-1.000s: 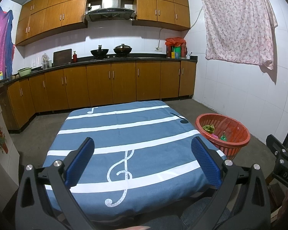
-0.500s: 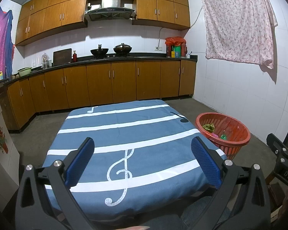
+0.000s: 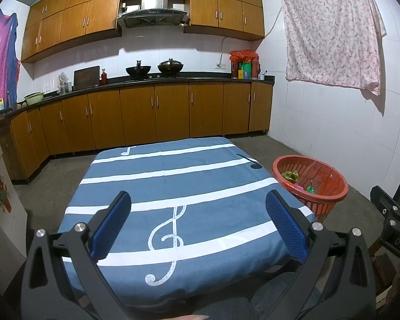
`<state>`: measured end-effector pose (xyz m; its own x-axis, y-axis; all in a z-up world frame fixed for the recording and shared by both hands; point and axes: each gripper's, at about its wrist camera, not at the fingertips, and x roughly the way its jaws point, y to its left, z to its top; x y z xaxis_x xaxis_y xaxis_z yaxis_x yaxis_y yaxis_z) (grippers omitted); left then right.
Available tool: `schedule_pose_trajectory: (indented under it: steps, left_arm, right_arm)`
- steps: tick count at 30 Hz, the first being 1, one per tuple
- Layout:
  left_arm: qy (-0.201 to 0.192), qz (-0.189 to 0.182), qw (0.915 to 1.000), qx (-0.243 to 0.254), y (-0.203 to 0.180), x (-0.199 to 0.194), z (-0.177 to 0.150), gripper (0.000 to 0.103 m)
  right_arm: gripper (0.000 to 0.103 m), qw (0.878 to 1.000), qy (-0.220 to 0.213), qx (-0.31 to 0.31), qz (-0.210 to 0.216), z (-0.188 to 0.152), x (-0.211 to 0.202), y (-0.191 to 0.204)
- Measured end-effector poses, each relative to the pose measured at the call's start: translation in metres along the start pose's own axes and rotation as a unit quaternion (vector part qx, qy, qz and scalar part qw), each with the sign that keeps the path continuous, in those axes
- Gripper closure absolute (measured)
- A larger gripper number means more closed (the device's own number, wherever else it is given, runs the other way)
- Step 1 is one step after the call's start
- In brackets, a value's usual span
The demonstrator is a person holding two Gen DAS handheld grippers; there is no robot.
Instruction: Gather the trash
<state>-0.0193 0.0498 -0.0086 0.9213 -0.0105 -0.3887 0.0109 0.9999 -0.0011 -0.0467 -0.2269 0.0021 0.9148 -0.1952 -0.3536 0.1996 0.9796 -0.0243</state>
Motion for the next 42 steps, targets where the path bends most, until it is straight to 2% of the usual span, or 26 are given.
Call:
schedule_pose_trajectory:
  steps: [28,42]
  left_arm:
    - [0.010,0.002,0.9999,-0.003,0.008,0.001,-0.012,0.004]
    - [0.015,0.007,0.9998,-0.004,0.011,0.002,-0.006,0.004]
  right_arm:
    - [0.002,1.000,0.010,0.006,0.002,-0.010,0.005,0.003]
    - [0.002,1.000,0.012,0.007,0.003,-0.012,0.005,0.005]
